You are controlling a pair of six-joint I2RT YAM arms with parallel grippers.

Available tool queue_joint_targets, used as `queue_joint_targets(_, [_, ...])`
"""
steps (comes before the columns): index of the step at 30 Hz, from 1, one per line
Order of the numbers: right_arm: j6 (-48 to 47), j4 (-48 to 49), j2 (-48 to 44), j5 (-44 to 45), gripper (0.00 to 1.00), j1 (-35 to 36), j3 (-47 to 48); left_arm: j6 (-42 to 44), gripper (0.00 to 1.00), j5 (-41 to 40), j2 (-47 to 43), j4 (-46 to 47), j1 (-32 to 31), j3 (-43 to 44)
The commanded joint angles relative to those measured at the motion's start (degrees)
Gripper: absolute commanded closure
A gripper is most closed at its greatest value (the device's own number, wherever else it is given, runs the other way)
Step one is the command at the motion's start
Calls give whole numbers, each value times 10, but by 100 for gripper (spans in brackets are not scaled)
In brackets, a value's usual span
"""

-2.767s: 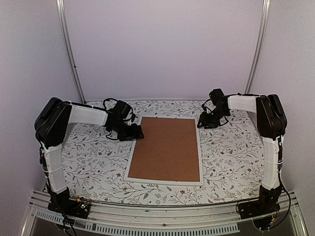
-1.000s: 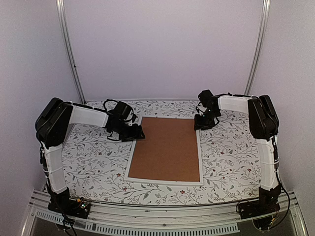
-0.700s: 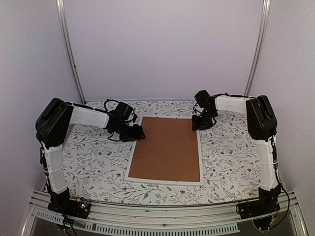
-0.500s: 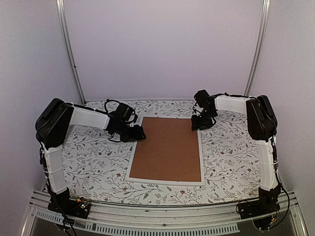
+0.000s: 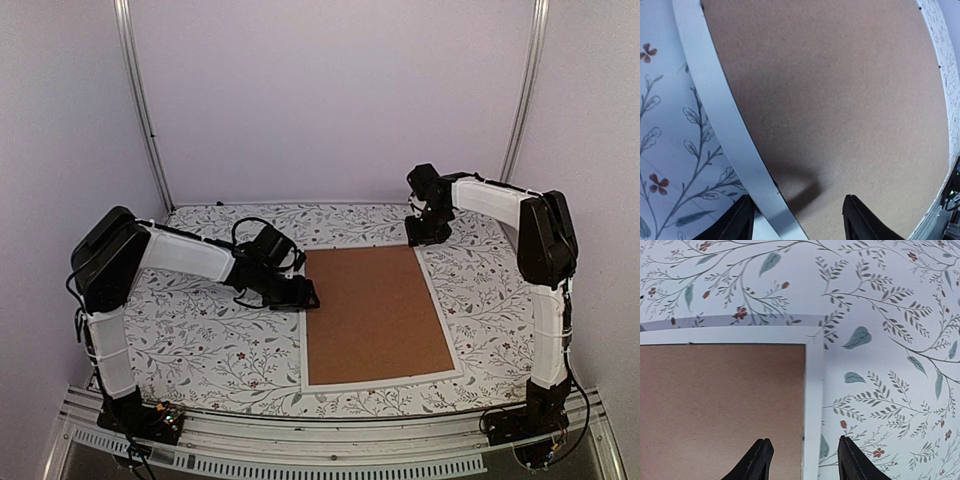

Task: Put the photo into the frame
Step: Move the frame body to the center of the board, then press the fastener onto the backboard.

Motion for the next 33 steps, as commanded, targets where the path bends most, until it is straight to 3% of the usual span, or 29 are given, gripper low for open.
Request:
queue_joint_targets(1, [-12, -60, -6, 85, 51, -12, 7, -6, 38, 1, -26, -45, -22, -11])
queue_joint_targets(14, [-12, -70, 8, 79, 52, -4, -14, 11, 32, -92, -33, -94, -22, 15])
queue_joint_targets(33, [-14, -78, 61, 103, 52, 4, 8, 12, 30, -98, -22, -101, -22, 32])
